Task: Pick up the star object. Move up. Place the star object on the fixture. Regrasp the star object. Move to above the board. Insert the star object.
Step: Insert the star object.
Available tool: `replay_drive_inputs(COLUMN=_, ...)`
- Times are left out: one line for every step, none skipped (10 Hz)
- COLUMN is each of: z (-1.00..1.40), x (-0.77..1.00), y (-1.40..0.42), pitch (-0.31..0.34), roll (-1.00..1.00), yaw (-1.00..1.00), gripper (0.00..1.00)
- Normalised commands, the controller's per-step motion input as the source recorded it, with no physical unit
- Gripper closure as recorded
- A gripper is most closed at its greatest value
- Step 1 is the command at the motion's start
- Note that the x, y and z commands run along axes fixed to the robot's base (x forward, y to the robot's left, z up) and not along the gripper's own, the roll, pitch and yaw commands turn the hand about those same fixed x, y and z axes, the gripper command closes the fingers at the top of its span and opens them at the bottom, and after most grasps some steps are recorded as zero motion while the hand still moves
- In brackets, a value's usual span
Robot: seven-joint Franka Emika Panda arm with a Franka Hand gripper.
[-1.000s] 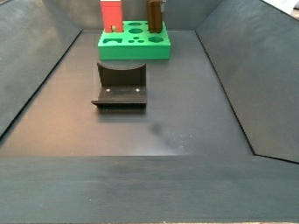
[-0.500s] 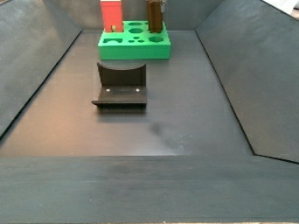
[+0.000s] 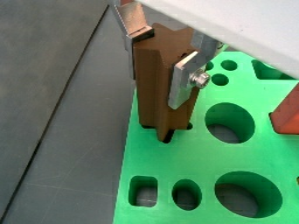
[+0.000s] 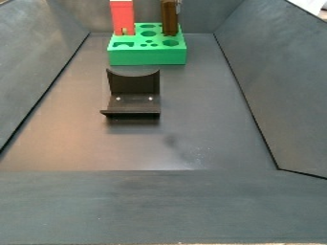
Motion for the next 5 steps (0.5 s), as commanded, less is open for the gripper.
replay_drive_inputs(z=-0.79, x=-0.04, y=-0.01, pitch=-0.107, roll=-0.13, yaw=-0.24, gripper=1.00)
replay_drive_inputs(z=-0.90, x=-0.09, y=0.00, pitch=-0.094, roll=-0.11, yaw=-0.31, gripper=1.00)
replay_drive_inputs(z=-0.92, x=-0.11, y=0.00, pitch=-0.096, roll=-0.10, yaw=-0.35, gripper=1.00)
replay_drive_inputs(z=-0.91, x=-0.19, y=-0.07, pitch=-0.140, roll=-0.06, yaw=-0.57, gripper=1.00)
replay_drive_inputs(z=-0.93, x=-0.28, y=-0.10, pitch=-0.137, roll=-0.04, yaw=-0.73, gripper=1.00)
